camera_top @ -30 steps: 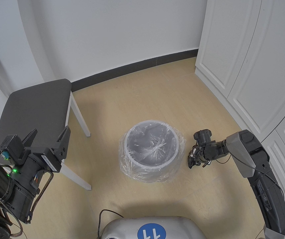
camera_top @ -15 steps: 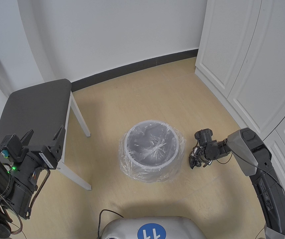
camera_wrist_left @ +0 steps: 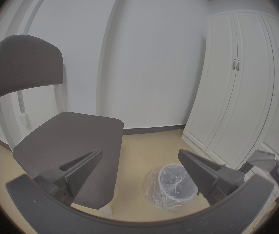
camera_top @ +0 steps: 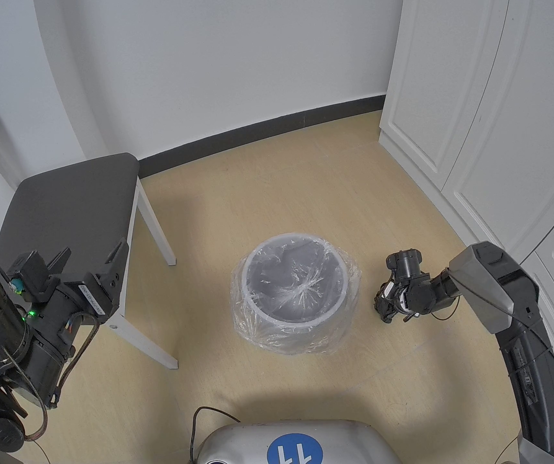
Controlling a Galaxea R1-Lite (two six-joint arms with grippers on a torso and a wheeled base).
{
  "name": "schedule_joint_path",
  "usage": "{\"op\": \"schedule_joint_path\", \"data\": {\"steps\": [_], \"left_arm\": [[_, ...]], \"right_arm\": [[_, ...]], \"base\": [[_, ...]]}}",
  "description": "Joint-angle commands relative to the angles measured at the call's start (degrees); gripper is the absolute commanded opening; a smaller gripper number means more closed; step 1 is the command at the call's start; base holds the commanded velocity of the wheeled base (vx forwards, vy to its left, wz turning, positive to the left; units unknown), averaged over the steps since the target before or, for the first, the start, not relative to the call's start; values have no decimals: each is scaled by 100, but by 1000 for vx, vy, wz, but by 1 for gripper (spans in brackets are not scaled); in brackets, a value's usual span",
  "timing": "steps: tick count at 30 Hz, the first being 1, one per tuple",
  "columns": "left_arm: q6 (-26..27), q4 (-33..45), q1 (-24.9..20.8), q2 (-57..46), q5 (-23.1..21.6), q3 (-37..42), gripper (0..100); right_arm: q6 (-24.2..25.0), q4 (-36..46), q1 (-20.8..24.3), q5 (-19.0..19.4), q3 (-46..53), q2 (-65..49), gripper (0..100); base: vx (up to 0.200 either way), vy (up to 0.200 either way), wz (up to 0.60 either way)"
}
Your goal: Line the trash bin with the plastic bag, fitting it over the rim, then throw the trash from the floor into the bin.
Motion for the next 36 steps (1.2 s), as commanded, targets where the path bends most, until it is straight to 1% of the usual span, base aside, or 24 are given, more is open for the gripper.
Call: {"op": "schedule_joint_path", "data": {"steps": [1,2,3,5,7,10,13,16,18,19,20,23,24,26,29,30,32,33,34,35,36], "left_arm": [[-1,-3,1,80,-68,194,100],[8,-3,-8,80,-59,194,100],[51,-3,-123,88,-68,185,100],[87,-3,-166,88,-59,167,100],[148,-3,-246,80,-50,202,100],[157,-3,-404,88,-41,273,100],[157,-12,-421,71,-50,281,100],[157,-12,-421,62,-50,273,100],[157,-12,-421,71,-50,273,100],[157,-12,-421,71,-50,273,100],[157,-12,-421,80,-50,273,100],[157,-12,-413,80,-50,281,100],[157,-12,-404,80,-50,281,100],[157,-12,-404,71,-59,290,100],[148,-12,-395,80,-59,290,100],[139,-12,-395,97,-59,290,100],[139,-3,-395,115,-59,290,100],[139,-3,-395,115,-59,290,100],[139,-12,-395,132,-59,281,100],[139,-12,-395,124,-50,273,100],[139,-12,-395,115,-50,273,100]], "right_arm": [[-77,-39,-168,-129,1185,-1408,0],[-112,-39,-186,-129,1317,-1558,0],[-244,-56,-238,-138,1695,-2032,0],[-306,-56,-265,-138,1853,-2226,0],[-455,-56,-300,-164,2249,-2744,0],[-719,-56,-361,-305,2706,-3280,0],[-1176,-74,-397,-437,3198,-3869,0],[-1826,-372,-423,-472,3637,-4353,0],[-2380,-715,-432,-481,3980,-4651,0],[-2380,-715,-432,-481,3980,-4651,0],[-2969,-1058,-423,-481,4296,-4880,0],[-3927,-1656,-388,-472,4745,-5126,0],[-4138,-1779,-388,-463,4824,-5161,0],[-5131,-2306,-405,-437,5061,-5302,0],[-6203,-2781,-432,-410,5167,-5381,0],[-6722,-3062,-440,-384,5184,-5381,0],[-7337,-3457,-449,-234,5307,-5355,0],[-7337,-3457,-449,-234,5307,-5355,0],[-7759,-3721,-449,-59,5430,-5337,0],[-8348,-3994,-449,152,5545,-5319,0],[-8761,-4178,-458,258,5588,-5284,0]], "base": [[0,0,0],[0,0,0],[0,0,0],[0,0,0],[0,0,0],[0,0,0],[0,0,0],[0,0,0],[0,0,0],[0,0,0],[0,0,0],[0,0,0],[0,0,0],[0,0,0],[0,0,0],[0,0,0],[0,0,0],[0,0,0],[0,0,0],[0,0,0],[0,0,0]]}}
